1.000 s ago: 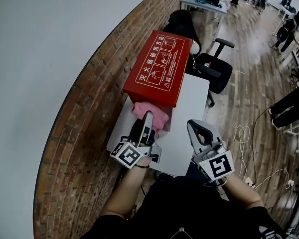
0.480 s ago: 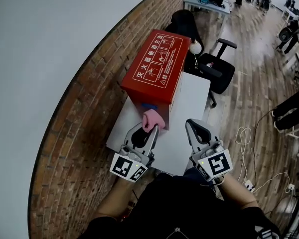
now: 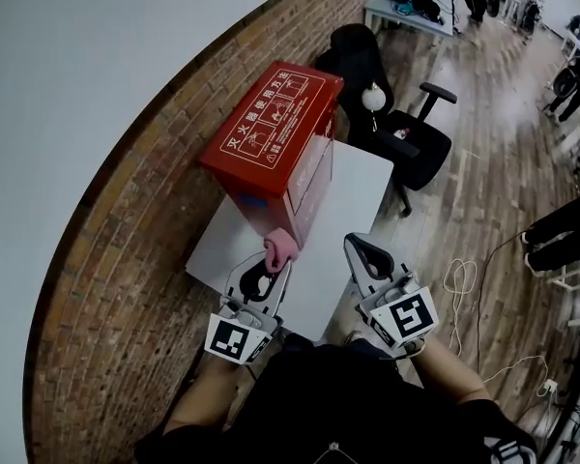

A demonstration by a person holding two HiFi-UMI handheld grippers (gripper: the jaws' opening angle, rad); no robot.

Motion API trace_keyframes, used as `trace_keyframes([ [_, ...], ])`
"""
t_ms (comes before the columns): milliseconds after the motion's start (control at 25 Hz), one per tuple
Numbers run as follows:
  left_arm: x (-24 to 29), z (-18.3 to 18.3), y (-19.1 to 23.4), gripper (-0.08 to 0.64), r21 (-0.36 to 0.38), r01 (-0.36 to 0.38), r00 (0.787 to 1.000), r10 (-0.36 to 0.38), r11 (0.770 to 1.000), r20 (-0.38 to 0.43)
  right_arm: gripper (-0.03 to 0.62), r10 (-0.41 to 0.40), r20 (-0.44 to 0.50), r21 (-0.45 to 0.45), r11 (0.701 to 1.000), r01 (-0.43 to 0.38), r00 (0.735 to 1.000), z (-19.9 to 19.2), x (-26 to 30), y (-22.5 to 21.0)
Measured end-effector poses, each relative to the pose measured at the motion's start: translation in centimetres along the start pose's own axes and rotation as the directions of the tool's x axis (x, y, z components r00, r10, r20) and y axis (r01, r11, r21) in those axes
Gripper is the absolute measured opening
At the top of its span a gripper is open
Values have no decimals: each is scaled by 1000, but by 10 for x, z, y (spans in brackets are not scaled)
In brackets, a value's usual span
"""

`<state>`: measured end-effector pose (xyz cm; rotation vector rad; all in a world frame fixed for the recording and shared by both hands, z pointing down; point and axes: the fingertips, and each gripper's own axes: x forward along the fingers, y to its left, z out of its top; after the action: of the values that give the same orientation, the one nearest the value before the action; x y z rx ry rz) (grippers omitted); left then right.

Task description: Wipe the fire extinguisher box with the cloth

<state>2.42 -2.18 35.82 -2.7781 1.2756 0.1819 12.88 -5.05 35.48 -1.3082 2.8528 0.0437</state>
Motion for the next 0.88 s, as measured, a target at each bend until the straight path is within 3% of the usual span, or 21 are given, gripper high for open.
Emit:
trace_keyframes([
  [240, 9, -8, -59, 130, 50, -41, 996, 44, 998, -71, 20, 52, -4, 25, 998, -51, 999, -1, -36, -29],
  [520, 7, -9, -111, 130, 69, -132, 986, 138, 989, -94, 20, 149, -27, 42, 988, -148, 988, -12, -61, -41],
  [720, 1, -11, -129, 130, 47, -182, 974, 187, 982, -129, 20, 165, -52, 39, 986, -163, 985, -16, -70, -45],
  [880, 0, -1, -128, 130, 38, -192, 978, 195, 981, -80, 20, 162, -41, -15, 987, -163, 986, -9, -73, -39],
])
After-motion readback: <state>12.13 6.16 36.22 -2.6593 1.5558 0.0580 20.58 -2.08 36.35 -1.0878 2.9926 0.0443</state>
